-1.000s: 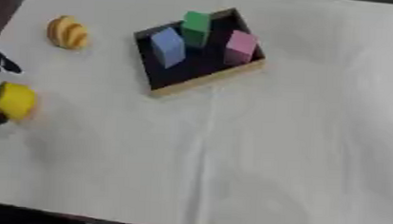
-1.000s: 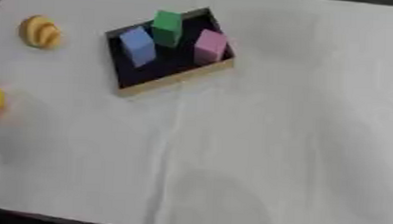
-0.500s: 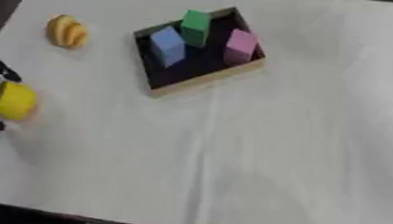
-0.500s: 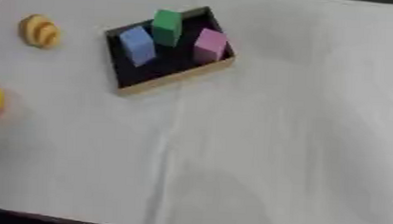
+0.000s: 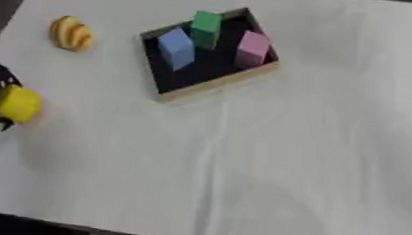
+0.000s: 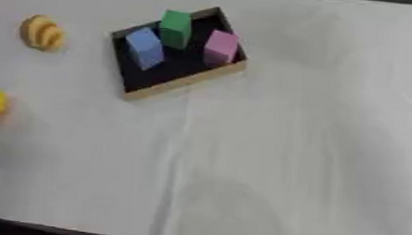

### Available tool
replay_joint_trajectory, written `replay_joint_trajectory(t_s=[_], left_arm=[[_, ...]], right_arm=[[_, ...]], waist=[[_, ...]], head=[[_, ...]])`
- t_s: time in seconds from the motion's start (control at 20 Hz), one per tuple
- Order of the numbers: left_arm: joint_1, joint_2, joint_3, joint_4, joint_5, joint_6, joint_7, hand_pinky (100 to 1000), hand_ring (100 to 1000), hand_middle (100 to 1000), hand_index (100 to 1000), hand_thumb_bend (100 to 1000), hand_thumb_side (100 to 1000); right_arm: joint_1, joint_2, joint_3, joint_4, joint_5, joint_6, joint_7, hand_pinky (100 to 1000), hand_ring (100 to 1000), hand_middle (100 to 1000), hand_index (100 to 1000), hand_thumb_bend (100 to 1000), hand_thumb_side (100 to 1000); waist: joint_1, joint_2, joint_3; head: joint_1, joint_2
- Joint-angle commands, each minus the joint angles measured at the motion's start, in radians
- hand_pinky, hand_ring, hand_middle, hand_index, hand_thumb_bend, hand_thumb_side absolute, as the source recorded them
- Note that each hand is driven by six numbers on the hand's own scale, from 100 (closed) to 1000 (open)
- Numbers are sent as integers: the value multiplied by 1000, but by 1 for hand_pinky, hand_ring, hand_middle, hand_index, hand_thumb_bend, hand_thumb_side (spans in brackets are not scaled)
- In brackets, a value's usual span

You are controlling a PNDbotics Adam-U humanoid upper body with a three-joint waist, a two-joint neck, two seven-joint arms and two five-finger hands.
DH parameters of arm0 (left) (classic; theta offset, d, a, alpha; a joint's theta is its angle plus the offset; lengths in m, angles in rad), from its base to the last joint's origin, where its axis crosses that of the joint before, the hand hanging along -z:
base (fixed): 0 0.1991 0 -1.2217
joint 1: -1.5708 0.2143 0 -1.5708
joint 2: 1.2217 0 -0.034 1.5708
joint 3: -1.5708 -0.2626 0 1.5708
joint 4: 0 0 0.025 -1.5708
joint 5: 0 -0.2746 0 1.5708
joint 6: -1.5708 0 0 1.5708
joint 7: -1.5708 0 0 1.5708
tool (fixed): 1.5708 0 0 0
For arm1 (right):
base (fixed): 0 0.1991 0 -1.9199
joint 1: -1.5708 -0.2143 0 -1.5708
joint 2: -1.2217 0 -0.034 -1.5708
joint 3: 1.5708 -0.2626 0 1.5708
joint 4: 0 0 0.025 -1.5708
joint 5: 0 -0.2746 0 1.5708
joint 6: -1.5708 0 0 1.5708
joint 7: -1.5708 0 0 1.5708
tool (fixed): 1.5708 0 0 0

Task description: Pick up objects on the table and place them in the box.

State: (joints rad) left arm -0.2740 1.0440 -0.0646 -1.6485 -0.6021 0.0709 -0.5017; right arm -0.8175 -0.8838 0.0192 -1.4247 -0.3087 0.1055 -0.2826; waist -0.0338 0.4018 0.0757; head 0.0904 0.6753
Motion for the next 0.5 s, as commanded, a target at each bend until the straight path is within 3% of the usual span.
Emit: replay_joint_trajectory(t_s=[0.05,0.15,0.2,0.5], left_arm=[[-12,24,6,-17,11,3,25,713,704,659,705,176,100],[-12,24,5,-18,12,4,29,713,704,659,705,176,100],[-19,24,10,-26,9,2,35,649,624,584,596,119,100],[-82,12,14,-153,20,-1,114,632,602,555,576,100,100]], right_arm=[[-10,-26,-15,-4,-2,-2,-4,938,884,873,842,100,642],[-10,-26,-15,-4,-2,-2,-4,938,884,873,842,100,642],[-10,-26,-15,-4,-3,-2,-4,938,884,873,842,100,640],[-13,-29,-14,-4,-7,-4,0,939,884,872,842,100,636]], waist=[[-2,-6,1],[-2,-6,1],[-2,-8,2],[0,-17,5]], head=[[0,-9],[1,-9],[-1,-8],[-29,0]])
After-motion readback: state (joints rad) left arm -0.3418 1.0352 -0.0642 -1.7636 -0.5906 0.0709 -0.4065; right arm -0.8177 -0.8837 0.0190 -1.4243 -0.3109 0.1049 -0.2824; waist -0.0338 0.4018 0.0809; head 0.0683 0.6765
